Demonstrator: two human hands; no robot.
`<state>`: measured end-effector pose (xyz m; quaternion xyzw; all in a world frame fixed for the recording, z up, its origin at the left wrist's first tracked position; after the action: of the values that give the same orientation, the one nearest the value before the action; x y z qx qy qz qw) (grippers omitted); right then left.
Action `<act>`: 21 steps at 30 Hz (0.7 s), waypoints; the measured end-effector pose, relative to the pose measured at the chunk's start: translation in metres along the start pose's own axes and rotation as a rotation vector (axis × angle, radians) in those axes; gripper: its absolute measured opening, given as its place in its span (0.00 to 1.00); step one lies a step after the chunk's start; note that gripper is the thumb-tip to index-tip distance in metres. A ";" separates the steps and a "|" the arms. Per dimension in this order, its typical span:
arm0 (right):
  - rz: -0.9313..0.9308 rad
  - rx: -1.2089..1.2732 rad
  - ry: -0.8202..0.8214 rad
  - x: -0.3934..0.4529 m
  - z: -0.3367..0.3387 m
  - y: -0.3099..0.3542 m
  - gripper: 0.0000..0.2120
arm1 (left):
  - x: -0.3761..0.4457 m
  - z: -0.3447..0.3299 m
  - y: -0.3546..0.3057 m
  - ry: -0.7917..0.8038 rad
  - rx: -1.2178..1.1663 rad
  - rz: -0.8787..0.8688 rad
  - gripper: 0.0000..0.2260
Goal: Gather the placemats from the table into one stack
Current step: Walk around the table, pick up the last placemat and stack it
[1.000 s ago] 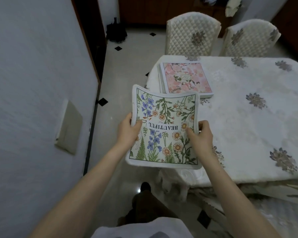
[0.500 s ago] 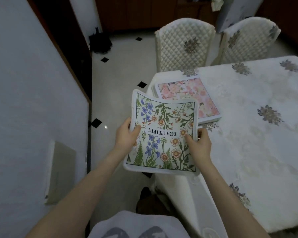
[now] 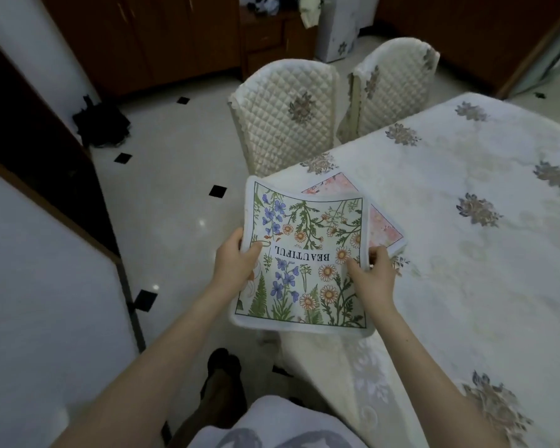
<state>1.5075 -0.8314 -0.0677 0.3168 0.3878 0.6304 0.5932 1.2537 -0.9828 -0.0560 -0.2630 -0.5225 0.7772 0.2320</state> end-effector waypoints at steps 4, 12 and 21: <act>-0.066 0.021 -0.130 -0.005 -0.020 0.012 0.13 | 0.052 0.007 -0.014 0.134 0.017 -0.077 0.06; -0.199 0.053 -0.364 -0.025 -0.041 0.031 0.10 | 0.123 0.006 -0.031 0.374 0.042 -0.140 0.08; -0.289 0.034 -0.512 -0.010 -0.037 0.023 0.10 | 0.165 -0.052 -0.033 0.529 0.097 -0.157 0.04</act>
<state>1.4648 -0.8451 -0.0656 0.4170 0.2770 0.4323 0.7500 1.1655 -0.8305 -0.0685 -0.4040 -0.4248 0.6851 0.4324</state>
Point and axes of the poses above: each hand's wrist, its own x-axis towards the middle knuckle, its own z-axis out of the back of the hand, y = z × x, the point moved 10 cm from there along x, towards the middle knuckle, and after that the axes turned 6 degrees about -y, right-handed, at the moved point
